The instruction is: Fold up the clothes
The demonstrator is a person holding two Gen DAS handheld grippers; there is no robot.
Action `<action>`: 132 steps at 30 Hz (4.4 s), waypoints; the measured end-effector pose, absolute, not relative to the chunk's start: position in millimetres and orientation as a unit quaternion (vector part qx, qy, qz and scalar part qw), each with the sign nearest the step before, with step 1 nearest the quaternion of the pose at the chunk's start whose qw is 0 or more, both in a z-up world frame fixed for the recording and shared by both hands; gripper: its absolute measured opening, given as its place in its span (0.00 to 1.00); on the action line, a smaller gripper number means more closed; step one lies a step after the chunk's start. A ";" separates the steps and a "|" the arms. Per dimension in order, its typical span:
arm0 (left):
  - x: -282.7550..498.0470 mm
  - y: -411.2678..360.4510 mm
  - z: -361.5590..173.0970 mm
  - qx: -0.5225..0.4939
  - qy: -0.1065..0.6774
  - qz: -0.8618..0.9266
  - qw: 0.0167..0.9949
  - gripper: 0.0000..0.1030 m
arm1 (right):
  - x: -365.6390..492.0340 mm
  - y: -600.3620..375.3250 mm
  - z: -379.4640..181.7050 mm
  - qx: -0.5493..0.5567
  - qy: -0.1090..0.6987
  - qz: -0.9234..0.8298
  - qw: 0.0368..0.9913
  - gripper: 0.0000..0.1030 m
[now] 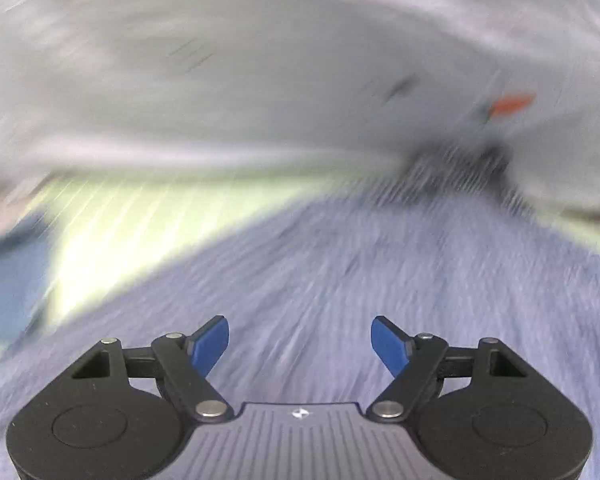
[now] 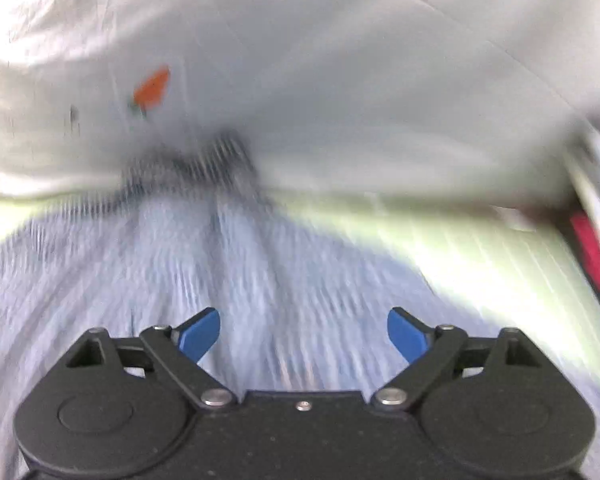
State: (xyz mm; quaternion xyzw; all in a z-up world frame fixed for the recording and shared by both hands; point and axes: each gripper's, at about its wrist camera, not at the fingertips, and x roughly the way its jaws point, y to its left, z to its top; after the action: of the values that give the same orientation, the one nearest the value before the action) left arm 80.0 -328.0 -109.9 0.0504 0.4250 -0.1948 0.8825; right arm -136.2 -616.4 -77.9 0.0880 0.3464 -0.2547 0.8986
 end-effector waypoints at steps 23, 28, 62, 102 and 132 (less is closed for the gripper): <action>-118.4 -180.3 -27.6 -0.039 0.437 -0.108 0.892 0.85 | -356.6 -452.0 -52.1 0.160 0.411 -0.241 0.865 0.99; -112.5 -141.6 -30.7 -0.056 0.434 -0.099 0.894 0.88 | -330.8 -417.2 -65.8 0.154 0.431 -0.222 0.861 0.99; 129.9 18.5 -123.5 -0.072 0.537 0.005 0.841 0.88 | -184.0 -335.1 -106.1 0.181 0.511 -0.375 0.752 0.99; 80.3 -214.1 -70.4 0.086 0.516 -0.177 0.834 0.95 | -161.3 -418.6 -80.2 0.241 0.400 -0.365 0.805 0.91; 103.6 -200.5 -88.4 0.119 0.521 -0.156 0.831 0.95 | -76.2 -392.1 -44.6 0.149 0.348 -0.232 0.896 0.13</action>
State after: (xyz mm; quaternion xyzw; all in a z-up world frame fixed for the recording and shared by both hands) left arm 103.6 -200.5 -88.4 0.1194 0.5211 -0.1558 0.8306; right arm -76.2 -392.1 -44.6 0.1494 0.3482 -0.2319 0.8959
